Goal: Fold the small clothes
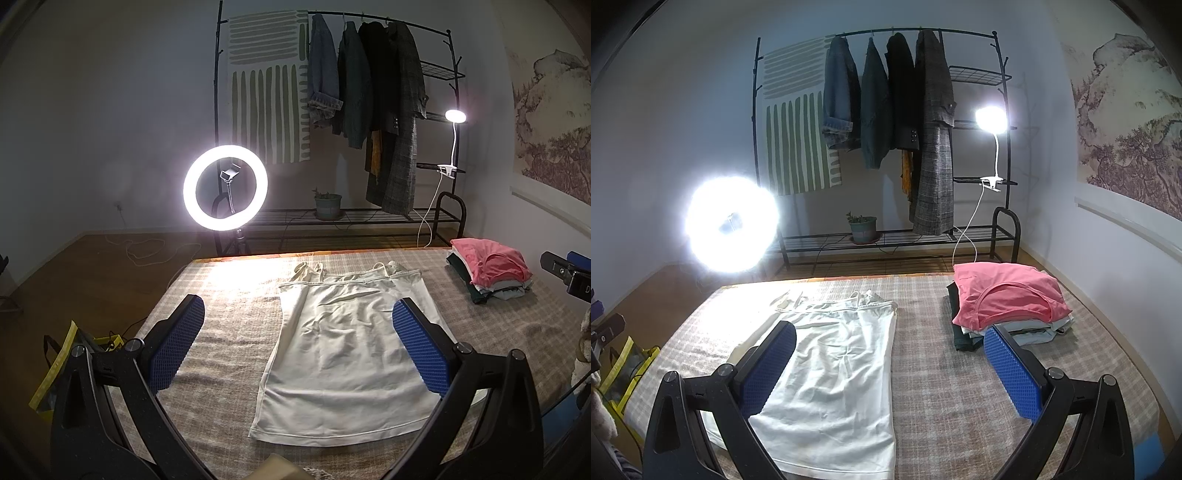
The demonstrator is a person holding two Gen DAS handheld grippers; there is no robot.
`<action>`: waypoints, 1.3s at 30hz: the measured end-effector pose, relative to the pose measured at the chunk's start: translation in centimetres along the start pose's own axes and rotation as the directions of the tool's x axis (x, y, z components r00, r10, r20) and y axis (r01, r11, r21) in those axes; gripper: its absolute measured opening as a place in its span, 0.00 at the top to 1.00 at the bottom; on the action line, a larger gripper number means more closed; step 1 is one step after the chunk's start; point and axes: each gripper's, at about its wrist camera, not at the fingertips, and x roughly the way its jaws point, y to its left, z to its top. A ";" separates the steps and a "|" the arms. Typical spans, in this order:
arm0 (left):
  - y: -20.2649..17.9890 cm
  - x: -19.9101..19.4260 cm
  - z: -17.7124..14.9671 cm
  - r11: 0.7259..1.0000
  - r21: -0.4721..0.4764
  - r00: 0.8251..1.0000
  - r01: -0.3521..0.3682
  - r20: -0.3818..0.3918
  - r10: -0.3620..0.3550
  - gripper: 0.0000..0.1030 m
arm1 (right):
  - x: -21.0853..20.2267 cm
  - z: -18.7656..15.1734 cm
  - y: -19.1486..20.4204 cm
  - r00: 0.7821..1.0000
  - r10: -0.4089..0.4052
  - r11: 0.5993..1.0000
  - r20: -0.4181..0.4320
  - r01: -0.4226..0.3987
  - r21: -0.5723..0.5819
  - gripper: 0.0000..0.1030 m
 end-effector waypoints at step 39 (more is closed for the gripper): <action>0.1 -0.1 -0.2 1.000 -0.001 1.000 -0.001 0.001 0.001 0.00 | 0.3 -0.3 0.3 1.000 0.002 1.000 -0.007 -0.002 0.001 0.00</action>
